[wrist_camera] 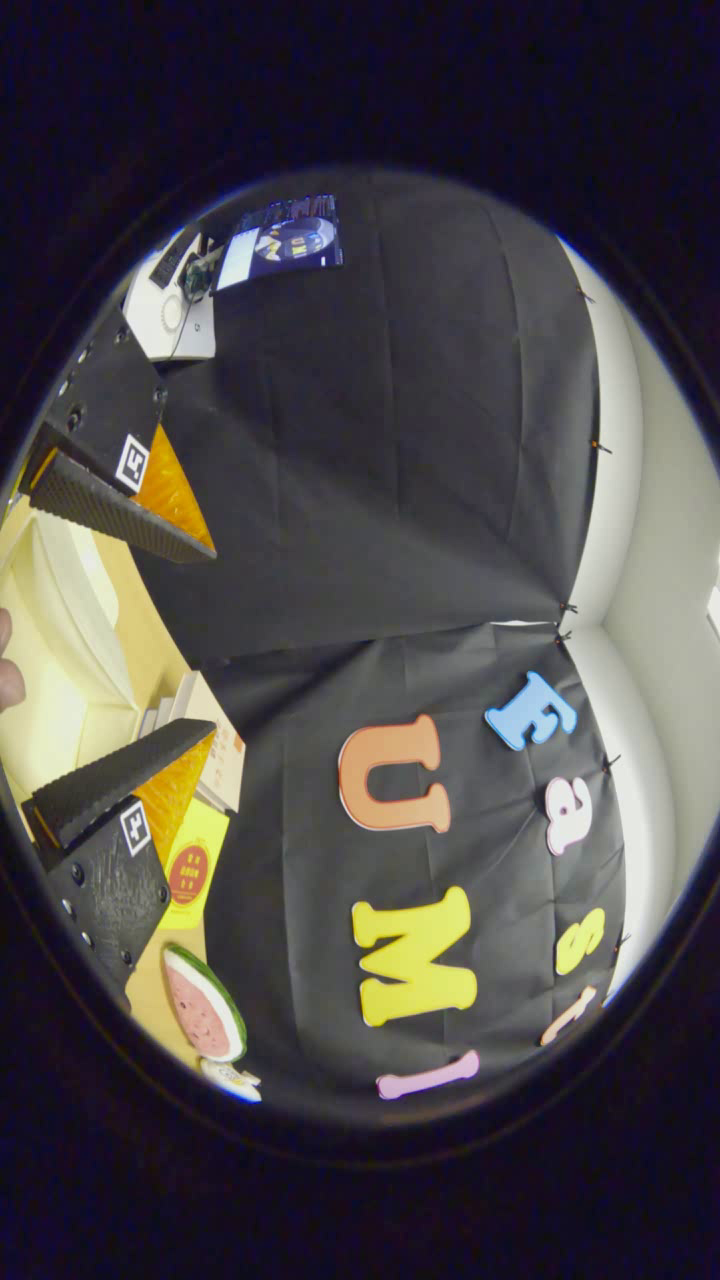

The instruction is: Open the storage box then place both shoes into the box .Put the left shoe in first, then the right shoe, with the right side of both shoes facing outward in a uniform manner.

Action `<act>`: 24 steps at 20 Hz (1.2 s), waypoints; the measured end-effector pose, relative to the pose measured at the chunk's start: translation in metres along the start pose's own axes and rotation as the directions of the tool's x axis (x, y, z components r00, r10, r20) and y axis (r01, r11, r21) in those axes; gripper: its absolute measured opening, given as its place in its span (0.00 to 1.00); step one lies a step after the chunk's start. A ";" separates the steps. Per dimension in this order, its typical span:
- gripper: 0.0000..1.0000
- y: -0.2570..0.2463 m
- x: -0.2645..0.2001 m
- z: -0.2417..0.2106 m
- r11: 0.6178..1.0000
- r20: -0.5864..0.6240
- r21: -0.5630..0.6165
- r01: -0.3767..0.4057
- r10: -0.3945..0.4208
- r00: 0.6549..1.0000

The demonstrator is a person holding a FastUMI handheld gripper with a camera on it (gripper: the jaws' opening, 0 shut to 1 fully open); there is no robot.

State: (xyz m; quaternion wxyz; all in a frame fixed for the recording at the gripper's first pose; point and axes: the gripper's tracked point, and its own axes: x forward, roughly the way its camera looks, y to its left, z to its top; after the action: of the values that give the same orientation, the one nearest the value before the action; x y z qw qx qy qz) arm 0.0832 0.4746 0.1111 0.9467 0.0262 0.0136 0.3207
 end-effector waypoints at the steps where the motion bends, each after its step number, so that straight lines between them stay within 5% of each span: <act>1: 0.95 -0.014 -0.011 0.000 1.000 0.007 -0.013 0.021 -0.021 1.000; 11: 0.95 -0.150 -0.129 -0.009 0.965 0.041 -0.085 0.249 -0.247 0.968; 19: 0.95 -0.253 -0.205 -0.087 0.902 -0.139 -0.104 0.419 -0.430 0.892; 24: 0.96 -0.280 -0.204 -0.163 0.882 -0.359 -0.066 0.466 -0.457 0.814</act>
State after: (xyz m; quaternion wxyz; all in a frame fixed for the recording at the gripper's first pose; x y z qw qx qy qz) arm 0.0842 0.1356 -0.0666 0.9764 -0.0258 0.1988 0.0805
